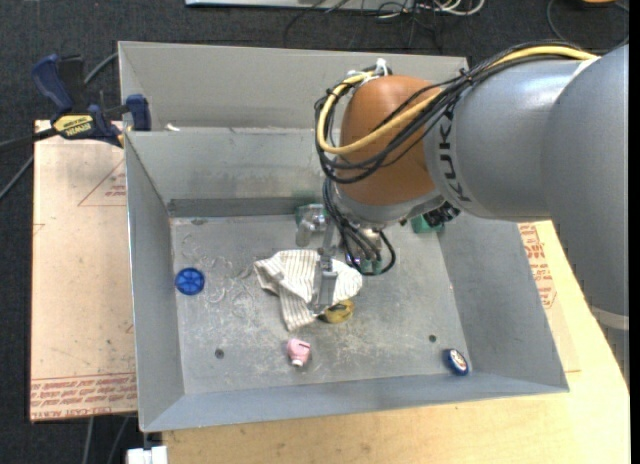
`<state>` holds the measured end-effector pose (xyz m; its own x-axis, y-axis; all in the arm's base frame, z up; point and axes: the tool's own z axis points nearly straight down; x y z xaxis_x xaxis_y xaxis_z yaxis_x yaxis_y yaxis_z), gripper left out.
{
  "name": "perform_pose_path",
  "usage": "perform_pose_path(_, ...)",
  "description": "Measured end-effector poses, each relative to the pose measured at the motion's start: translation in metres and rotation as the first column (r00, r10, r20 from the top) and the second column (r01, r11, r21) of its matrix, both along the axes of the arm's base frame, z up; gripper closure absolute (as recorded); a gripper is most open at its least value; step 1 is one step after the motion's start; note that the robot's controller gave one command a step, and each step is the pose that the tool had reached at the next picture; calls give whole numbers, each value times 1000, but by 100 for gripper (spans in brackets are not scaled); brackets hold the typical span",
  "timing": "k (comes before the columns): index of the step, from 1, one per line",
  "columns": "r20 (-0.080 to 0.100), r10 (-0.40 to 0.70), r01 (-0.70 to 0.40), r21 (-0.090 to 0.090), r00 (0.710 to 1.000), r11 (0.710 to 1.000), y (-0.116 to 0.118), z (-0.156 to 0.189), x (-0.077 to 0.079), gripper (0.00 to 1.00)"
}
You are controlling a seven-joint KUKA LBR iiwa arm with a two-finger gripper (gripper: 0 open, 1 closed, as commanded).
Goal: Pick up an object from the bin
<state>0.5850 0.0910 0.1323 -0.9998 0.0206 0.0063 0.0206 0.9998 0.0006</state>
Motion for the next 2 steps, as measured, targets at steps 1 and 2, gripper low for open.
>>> perform_pose_path(1,8,1,-1,2,1000,1000,-1,-21,-4,0)
perform_pose_path(2,2,-126,126,1,992,992,-11,-23,-4,0)
